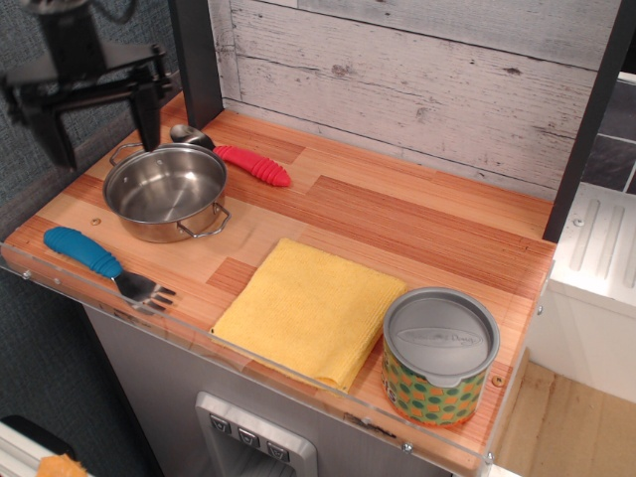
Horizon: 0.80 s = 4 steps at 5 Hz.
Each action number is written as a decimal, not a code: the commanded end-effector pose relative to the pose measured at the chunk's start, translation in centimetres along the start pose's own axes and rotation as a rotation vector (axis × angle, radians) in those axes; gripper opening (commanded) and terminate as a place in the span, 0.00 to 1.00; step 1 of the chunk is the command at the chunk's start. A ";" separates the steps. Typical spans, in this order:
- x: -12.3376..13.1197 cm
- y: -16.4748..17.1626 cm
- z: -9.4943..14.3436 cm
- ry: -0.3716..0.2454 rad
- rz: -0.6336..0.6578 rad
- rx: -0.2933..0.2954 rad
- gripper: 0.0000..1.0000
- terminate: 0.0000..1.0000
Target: Pick the vessel and move the vessel from one corner to another
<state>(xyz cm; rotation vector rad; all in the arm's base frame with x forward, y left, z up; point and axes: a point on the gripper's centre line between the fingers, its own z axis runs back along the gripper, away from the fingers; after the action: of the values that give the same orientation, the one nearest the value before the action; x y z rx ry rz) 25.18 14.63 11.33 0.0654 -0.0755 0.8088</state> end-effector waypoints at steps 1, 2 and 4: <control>0.0 -1.9 2.8 -0.028 -0.252 -0.022 1.00 0.00; 1.6 -3.1 2.8 -0.079 -0.342 -0.003 1.00 0.00; 4.7 -7.3 5.3 -0.157 -0.396 -0.046 1.00 0.00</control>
<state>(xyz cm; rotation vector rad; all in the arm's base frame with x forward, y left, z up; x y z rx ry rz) 34.32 12.46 15.03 0.0837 -0.1832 0.4001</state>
